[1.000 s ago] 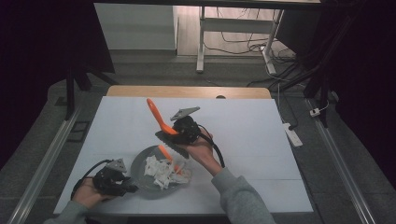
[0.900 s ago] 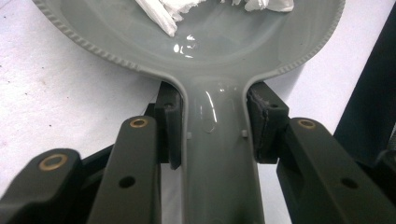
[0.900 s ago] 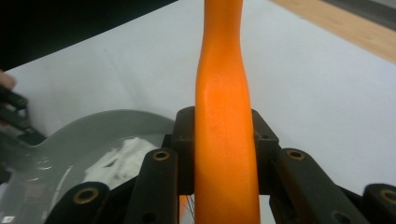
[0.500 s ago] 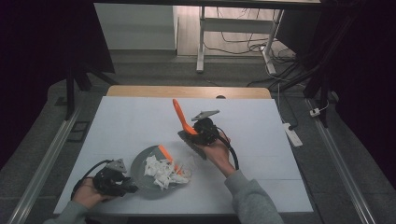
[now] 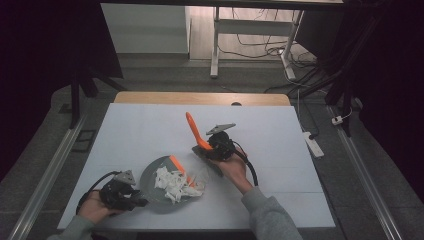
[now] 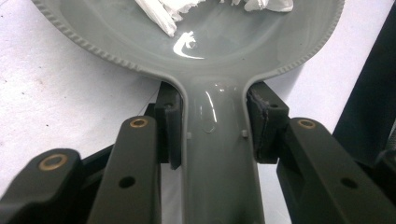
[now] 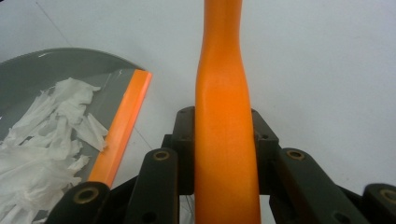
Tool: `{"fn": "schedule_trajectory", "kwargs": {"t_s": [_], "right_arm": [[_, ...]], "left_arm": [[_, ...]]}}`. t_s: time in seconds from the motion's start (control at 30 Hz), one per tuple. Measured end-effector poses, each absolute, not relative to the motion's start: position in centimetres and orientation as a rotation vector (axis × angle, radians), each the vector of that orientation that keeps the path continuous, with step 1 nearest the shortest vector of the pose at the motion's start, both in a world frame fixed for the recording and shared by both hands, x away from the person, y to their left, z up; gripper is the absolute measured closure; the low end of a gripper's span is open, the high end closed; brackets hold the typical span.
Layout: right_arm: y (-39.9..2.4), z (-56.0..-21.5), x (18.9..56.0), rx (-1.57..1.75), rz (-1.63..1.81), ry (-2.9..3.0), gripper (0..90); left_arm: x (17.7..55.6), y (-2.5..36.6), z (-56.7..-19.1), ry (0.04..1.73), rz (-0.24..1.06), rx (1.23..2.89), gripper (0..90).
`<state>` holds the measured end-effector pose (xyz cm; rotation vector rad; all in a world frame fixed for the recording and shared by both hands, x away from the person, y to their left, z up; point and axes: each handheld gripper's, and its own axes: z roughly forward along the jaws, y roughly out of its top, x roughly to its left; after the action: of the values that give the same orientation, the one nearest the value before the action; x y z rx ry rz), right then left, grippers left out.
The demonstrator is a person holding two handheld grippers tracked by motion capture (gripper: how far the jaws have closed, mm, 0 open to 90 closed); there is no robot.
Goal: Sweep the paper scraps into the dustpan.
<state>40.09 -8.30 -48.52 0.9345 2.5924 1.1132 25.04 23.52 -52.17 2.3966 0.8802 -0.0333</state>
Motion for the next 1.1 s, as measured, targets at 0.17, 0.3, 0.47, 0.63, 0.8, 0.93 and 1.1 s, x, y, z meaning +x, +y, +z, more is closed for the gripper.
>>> {"fn": "schedule_trajectory", "kwargs": {"t_s": [0.17, 0.3, 0.47, 0.63, 0.8, 0.93, 1.1], "right_arm": [[-7.7, -48.8, 39.8, 0.930, 1.104, 2.613, 70.8], [-7.0, -48.9, 39.4, 0.907, 1.114, 2.628, 70.8], [-6.0, -49.1, 38.8, 0.875, 1.115, 2.656, 70.8], [-5.1, -49.2, 38.3, 0.858, 1.121, 2.667, 70.8], [-4.5, -49.3, 38.1, 0.858, 1.150, 2.678, 70.8], [-3.6, -49.3, 37.7, 0.842, 1.169, 2.690, 70.8], [-2.4, -49.2, 37.2, 0.826, 1.205, 2.702, 70.8]], "left_arm": [[25.1, 23.5, -52.2, 0.880, -0.033, 2.397, 61.7], [25.1, 23.5, -52.2, 0.881, -0.033, 2.397, 61.7], [25.1, 23.5, -52.3, 0.885, -0.035, 2.393, 61.7], [25.1, 23.5, -52.3, 0.886, -0.035, 2.394, 61.7], [25.1, 23.5, -52.3, 0.882, -0.035, 2.399, 61.7], [25.1, 23.4, -52.3, 0.885, -0.035, 2.394, 61.7], [25.1, 23.5, -52.3, 0.883, -0.036, 2.399, 61.7]]}}
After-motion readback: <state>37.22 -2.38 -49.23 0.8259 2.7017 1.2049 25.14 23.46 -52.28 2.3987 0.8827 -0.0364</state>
